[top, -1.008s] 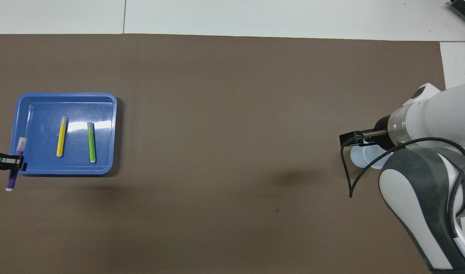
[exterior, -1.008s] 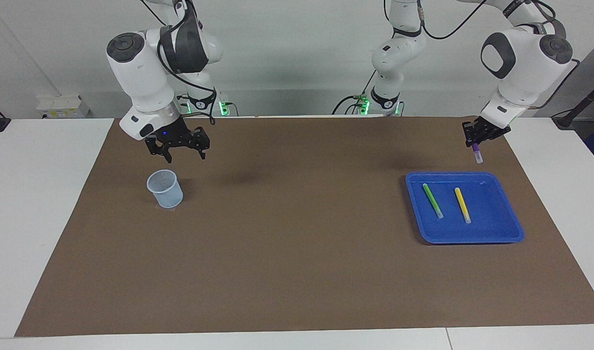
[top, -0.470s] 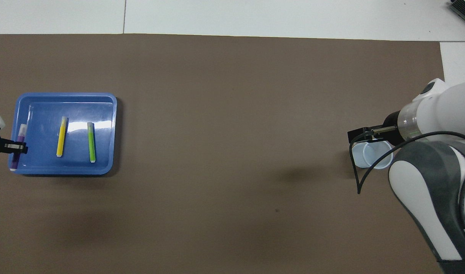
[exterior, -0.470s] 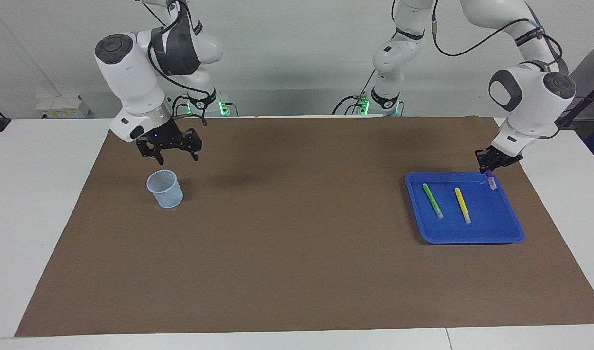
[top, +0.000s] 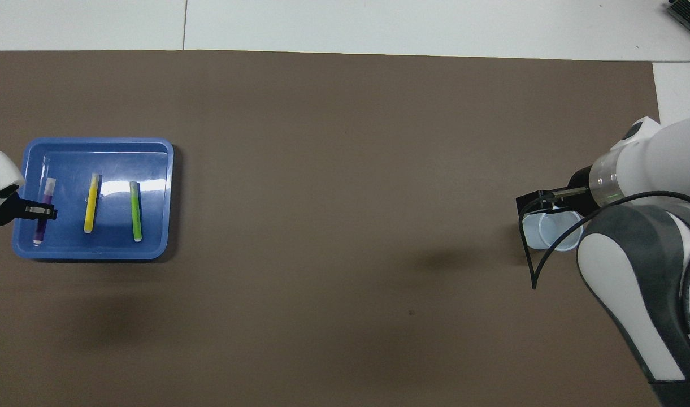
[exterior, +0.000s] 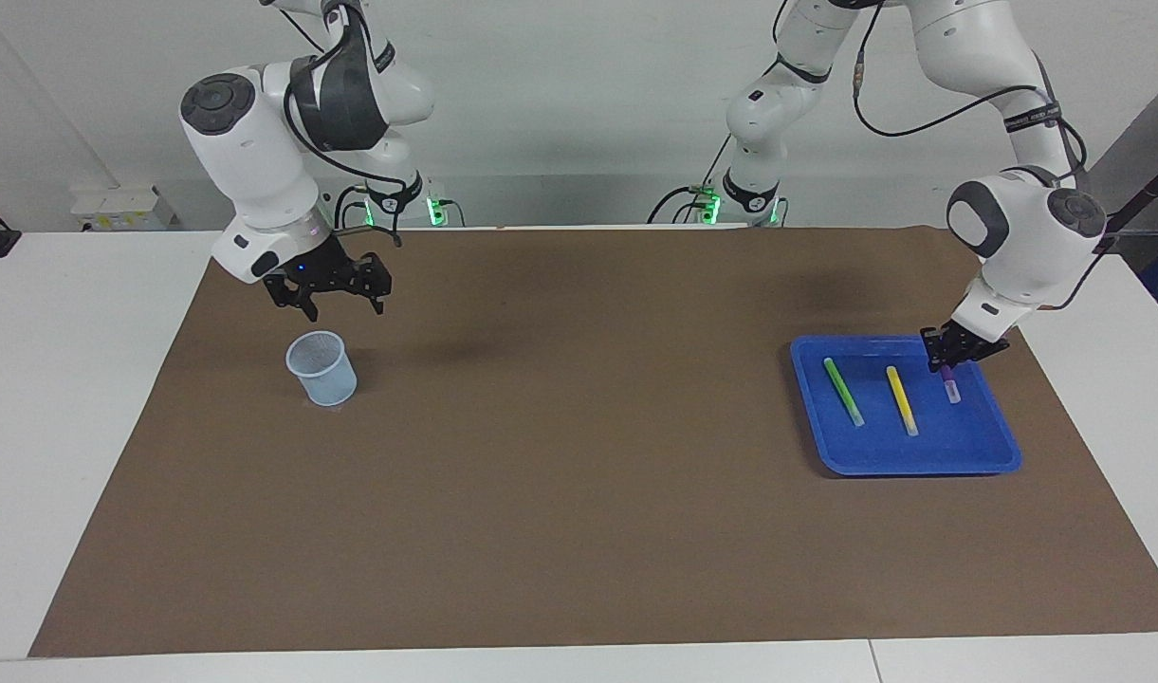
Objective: Right arm passes pens to left for tray arrangement
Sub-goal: 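Lower the purple pen into the tray and open the left gripper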
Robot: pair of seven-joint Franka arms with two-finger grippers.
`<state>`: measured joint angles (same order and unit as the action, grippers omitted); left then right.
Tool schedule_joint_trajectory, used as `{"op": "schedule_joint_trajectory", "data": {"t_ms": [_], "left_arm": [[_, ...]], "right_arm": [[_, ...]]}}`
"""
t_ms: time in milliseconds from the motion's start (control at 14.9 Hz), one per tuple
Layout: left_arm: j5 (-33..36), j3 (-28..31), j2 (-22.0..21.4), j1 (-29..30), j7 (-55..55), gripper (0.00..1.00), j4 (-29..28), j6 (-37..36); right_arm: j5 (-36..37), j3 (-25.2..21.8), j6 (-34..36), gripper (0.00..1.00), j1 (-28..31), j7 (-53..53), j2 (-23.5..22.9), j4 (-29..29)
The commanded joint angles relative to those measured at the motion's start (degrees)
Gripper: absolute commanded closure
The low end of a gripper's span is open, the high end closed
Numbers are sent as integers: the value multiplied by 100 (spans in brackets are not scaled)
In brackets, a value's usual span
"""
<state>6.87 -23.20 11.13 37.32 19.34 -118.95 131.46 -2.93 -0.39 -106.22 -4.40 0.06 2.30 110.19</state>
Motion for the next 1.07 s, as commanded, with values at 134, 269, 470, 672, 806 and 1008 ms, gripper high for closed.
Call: {"op": "schedule_joint_trajectory", "data": {"t_ms": [134,269,470,672,806,1008], "left_arm": [[174,43,477,74,-132,100,-110,792],[174,43,574,65,-177,100,-137,925],[226,43,610,4,-212,100,-172,1048],[508,34,644,-23,-369,31,-172,1057],[517,34,671,-31,-510,0,-128,1057],[517,34,680,-40,-537,0,-119,1048]], "right_arm": [[109,241,119,0,388,-85,-37,-112],[109,241,84,0,388,-76,-89,-225],[83,206,31,0,405,-85,-142,-305],[117,180,31,0,396,-15,-142,-305],[118,180,5,0,396,125,-142,-305],[118,162,171,0,379,275,-134,-393]]}}
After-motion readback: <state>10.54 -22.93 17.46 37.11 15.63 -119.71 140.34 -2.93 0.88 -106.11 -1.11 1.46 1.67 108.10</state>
